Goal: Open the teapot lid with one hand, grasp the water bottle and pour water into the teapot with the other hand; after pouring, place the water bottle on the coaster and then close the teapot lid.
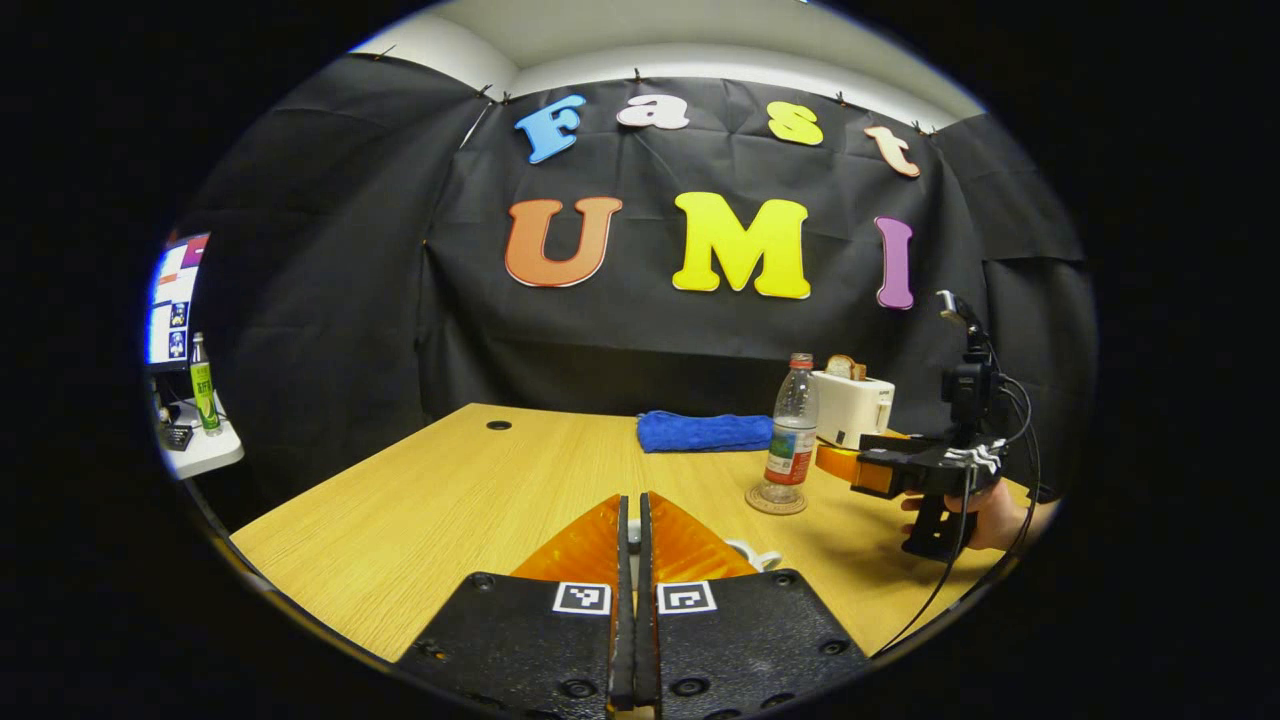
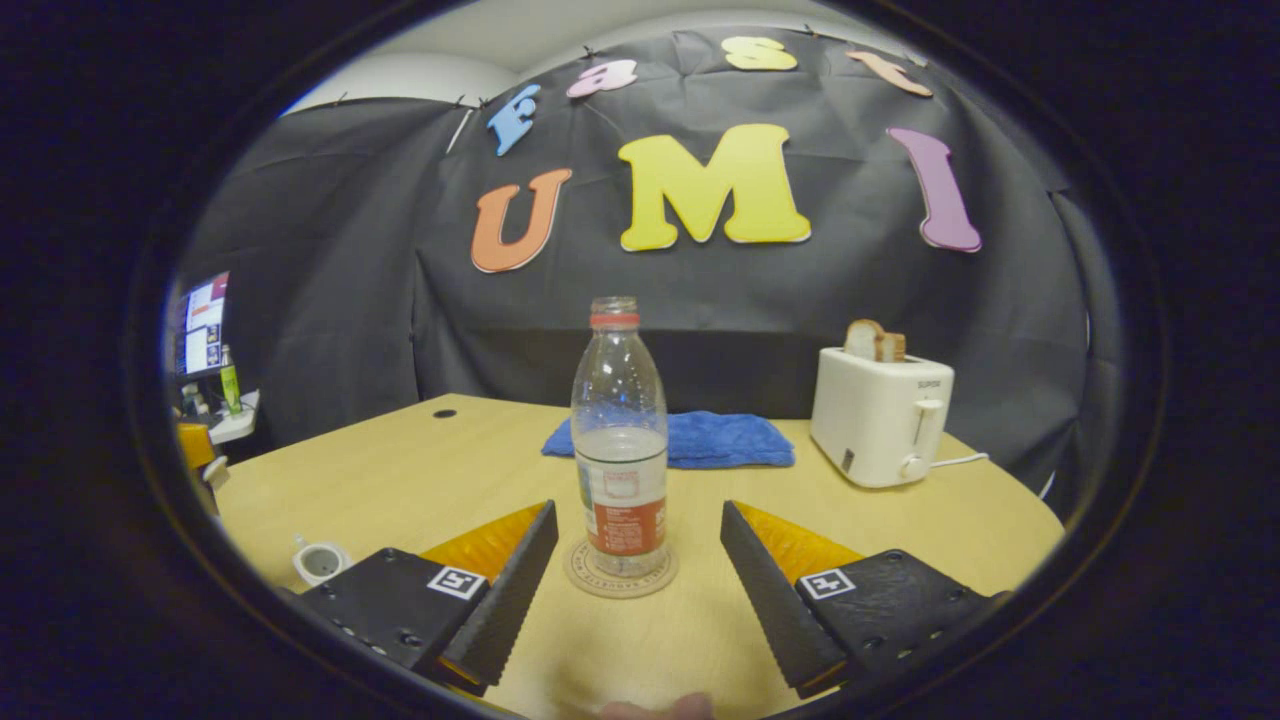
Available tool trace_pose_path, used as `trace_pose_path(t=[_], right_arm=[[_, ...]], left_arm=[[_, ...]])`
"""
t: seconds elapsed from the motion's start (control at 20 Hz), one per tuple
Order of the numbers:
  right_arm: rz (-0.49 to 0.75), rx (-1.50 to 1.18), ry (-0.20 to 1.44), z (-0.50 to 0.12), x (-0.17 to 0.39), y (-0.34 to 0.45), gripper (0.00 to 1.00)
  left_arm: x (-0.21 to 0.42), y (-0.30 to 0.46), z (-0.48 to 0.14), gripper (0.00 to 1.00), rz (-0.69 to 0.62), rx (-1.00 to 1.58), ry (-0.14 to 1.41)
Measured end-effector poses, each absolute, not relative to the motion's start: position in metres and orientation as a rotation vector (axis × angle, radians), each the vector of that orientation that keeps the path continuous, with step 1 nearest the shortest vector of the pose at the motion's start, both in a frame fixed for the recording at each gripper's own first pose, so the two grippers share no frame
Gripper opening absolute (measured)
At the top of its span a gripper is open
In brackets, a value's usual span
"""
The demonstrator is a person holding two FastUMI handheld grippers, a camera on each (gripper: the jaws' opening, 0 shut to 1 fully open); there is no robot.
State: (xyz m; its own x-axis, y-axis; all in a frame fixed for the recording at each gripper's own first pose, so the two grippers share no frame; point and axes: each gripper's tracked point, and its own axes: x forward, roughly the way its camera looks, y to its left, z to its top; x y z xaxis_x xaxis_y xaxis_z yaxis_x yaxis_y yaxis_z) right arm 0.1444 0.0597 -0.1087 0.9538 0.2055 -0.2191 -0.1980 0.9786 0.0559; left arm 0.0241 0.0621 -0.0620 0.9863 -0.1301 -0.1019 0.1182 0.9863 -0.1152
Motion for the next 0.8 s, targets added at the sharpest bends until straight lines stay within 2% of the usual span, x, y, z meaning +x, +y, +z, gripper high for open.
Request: trace_pose_path(t=[0.3,0.8], right_arm=[[0.131,-0.016,0.123,-0.081,0.076,0.020,0.98],[0.052,-0.056,0.031,-0.058,0.023,-0.020,0.98]], left_arm=[[0.048,0.012,-0.077,0.03,-0.215,-0.106,0.133],[0.070,-0.005,-0.109,0.03,-0.202,-0.103,0.192]])
